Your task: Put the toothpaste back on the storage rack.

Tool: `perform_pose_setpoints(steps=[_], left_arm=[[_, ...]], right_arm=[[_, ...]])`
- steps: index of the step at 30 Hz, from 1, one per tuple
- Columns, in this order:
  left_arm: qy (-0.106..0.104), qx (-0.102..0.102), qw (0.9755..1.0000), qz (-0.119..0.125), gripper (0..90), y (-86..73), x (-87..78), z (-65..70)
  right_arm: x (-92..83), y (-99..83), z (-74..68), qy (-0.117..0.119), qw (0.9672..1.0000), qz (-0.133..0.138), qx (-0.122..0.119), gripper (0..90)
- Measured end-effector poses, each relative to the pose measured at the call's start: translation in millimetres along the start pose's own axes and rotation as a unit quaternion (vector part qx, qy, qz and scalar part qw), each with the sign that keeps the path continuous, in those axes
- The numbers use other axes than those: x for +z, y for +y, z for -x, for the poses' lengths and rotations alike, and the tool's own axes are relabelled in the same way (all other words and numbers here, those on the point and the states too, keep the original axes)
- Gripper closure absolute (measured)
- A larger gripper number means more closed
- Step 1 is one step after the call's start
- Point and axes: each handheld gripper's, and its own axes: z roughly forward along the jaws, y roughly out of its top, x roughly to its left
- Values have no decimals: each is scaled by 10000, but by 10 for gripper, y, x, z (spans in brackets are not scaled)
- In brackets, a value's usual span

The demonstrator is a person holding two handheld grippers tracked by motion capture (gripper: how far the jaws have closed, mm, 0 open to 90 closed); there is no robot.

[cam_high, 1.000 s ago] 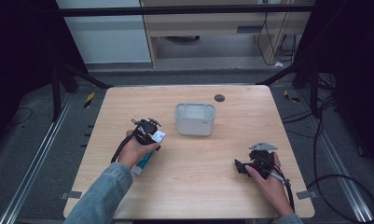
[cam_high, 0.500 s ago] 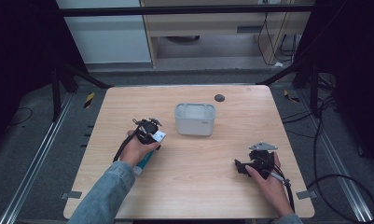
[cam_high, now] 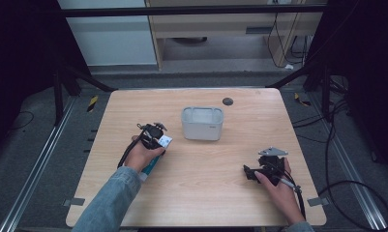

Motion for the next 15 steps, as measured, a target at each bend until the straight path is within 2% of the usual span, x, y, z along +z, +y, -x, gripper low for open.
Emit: perform_pose_setpoints(steps=[3,15], left_arm=[[-27,4,10000,3,529,-4,6,3],[-10,229,9997,-18,619,10,-2,39]], right_arm=[[0,0,0,0,10000,-2,2,5],[0,0,2,1,10000,2,-7,5]])
